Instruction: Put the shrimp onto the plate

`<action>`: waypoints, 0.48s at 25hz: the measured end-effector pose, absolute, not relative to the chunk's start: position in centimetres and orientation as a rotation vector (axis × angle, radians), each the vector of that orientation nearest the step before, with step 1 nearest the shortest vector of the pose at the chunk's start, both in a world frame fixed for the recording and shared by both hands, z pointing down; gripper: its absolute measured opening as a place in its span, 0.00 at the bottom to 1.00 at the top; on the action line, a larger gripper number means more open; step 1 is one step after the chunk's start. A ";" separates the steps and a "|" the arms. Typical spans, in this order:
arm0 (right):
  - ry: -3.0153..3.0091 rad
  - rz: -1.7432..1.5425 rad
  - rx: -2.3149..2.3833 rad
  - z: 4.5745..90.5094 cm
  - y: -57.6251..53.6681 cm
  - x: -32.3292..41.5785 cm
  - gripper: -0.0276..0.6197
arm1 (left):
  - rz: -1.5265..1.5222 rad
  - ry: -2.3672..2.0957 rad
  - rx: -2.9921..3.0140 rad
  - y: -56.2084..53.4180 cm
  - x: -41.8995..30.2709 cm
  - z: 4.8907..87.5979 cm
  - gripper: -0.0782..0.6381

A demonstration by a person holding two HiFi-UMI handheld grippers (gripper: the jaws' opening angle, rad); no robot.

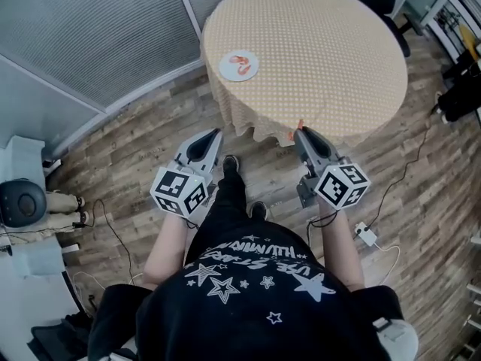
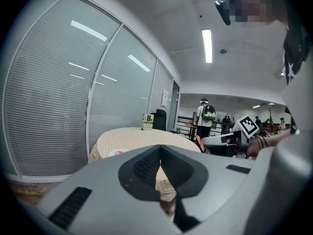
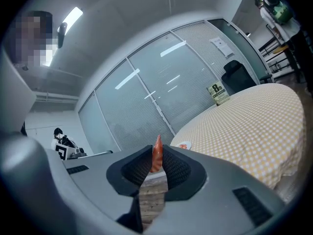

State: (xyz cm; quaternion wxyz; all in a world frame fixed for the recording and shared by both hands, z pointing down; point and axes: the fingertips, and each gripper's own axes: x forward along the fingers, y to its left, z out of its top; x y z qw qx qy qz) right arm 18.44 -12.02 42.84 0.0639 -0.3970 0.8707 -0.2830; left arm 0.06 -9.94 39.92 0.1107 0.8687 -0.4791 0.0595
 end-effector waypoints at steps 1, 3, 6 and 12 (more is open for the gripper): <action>2.631 -0.853 -1.207 42.9 -12.2 18.5 0.15 | 0.169 -1.401 2.555 -10.3 0.1 40.0 0.12; 2.633 -0.850 -1.220 42.9 -12.8 18.4 0.15 | 0.159 -1.388 2.559 -10.9 0.2 40.2 0.12; 2.648 -0.854 -1.227 43.0 -13.8 17.7 0.15 | 0.151 -1.379 2.557 -11.8 -0.4 40.6 0.12; 2.689 -0.859 -1.208 43.4 -16.3 14.9 0.15 | 0.126 -1.388 2.517 -14.3 -3.0 41.8 0.12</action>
